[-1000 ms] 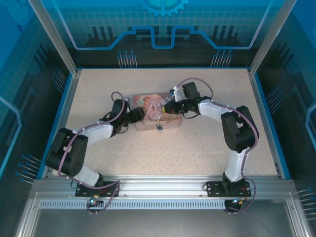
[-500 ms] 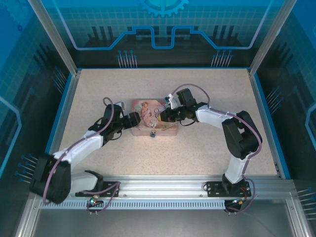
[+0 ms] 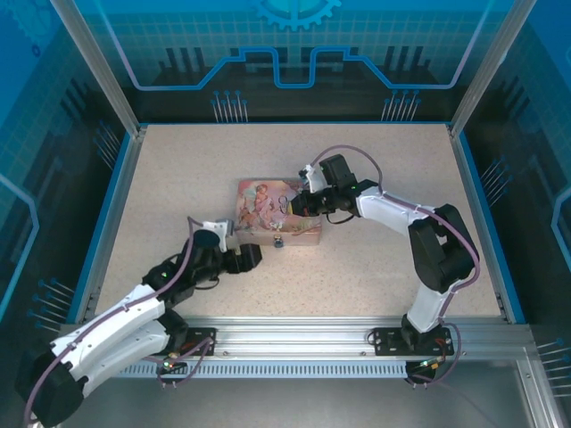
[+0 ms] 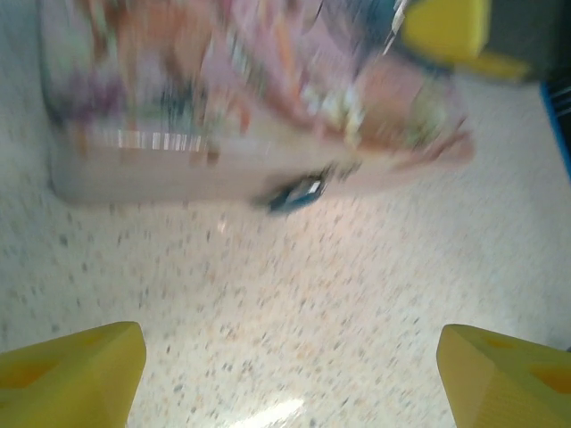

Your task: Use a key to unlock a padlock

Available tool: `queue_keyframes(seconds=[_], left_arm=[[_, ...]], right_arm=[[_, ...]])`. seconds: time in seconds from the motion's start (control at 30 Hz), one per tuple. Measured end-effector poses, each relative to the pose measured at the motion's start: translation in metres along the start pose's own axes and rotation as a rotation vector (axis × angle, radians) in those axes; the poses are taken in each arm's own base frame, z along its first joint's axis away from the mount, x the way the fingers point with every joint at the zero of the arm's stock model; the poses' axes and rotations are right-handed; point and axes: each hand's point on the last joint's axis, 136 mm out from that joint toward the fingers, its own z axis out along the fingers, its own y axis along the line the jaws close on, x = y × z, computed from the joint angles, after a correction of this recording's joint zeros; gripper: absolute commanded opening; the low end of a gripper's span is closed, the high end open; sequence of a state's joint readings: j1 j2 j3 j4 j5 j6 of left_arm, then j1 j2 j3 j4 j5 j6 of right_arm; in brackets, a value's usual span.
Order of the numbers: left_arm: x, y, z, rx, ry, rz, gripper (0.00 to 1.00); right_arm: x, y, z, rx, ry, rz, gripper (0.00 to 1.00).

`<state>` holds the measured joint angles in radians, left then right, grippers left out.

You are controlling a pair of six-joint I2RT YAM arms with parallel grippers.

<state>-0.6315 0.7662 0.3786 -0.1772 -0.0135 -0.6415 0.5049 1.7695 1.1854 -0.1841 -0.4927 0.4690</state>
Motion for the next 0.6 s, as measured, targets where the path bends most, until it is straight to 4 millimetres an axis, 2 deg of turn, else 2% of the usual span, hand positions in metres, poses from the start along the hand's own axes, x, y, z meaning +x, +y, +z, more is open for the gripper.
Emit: queue_keyframes(seconds=[0.07, 0.13, 0.27, 0.5, 0.6], left_arm=[[0.019, 0.005, 0.011, 0.0, 0.043, 0.002, 0.87], [0.025, 0.003, 0.019, 0.018, 0.055, 0.013, 0.88], [0.021, -0.006, 0.034, 0.07, 0.023, 0.003, 0.89], [0.017, -0.018, 0.053, 0.125, 0.002, 0.005, 0.89], [0.016, -0.019, 0.057, 0.131, -0.001, 0.007, 0.9]], right_arm=[[-0.005, 0.003, -0.001, -0.005, -0.008, -0.01, 0.0], [-0.01, 0.006, 0.0, -0.013, -0.015, -0.019, 0.0], [-0.018, 0.008, 0.008, -0.025, -0.019, -0.029, 0.0], [-0.008, -0.007, 0.028, -0.013, 0.028, -0.002, 0.0], [-0.015, -0.008, 0.031, -0.002, 0.019, -0.007, 0.0]])
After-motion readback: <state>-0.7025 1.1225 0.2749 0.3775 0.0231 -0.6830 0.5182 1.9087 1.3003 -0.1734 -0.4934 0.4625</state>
